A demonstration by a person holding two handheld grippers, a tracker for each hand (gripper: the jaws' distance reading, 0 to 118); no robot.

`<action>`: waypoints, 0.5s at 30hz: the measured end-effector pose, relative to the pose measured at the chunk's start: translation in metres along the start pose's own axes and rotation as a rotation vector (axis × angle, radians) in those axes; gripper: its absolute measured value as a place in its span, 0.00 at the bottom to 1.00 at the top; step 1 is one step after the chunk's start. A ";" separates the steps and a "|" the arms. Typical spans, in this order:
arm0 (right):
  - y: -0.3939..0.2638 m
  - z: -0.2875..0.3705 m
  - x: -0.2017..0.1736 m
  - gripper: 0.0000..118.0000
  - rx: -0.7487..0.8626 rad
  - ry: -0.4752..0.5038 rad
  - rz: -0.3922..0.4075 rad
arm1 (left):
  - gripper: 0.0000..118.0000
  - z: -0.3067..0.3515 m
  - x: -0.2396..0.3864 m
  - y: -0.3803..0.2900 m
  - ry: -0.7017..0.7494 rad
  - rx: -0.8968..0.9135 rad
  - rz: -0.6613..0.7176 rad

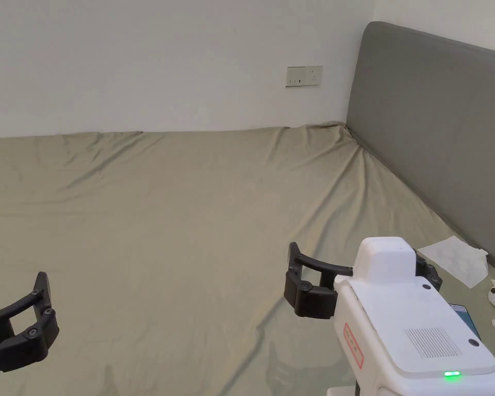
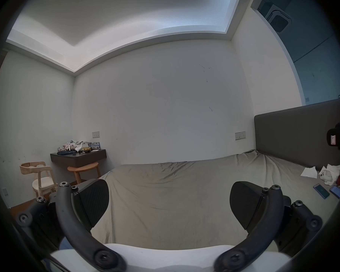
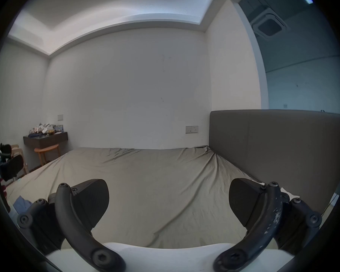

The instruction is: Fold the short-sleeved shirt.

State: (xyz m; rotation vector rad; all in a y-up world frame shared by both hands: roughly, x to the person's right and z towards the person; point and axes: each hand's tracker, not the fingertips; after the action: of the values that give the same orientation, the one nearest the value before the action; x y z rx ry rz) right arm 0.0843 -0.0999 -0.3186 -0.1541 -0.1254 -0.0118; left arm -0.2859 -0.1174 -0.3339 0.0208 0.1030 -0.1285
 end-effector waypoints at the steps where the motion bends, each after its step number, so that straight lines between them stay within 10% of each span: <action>1: 0.000 -0.001 0.000 1.00 0.002 0.000 0.007 | 1.00 0.000 -0.001 0.001 -0.001 0.002 0.003; 15: 0.003 0.002 0.008 1.00 0.005 -0.038 0.005 | 1.00 0.002 -0.003 0.004 0.007 0.004 0.009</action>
State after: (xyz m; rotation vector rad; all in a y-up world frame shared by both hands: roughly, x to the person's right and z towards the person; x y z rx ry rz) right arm 0.0919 -0.0971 -0.3165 -0.1497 -0.1631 -0.0040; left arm -0.2880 -0.1135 -0.3316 0.0258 0.1095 -0.1192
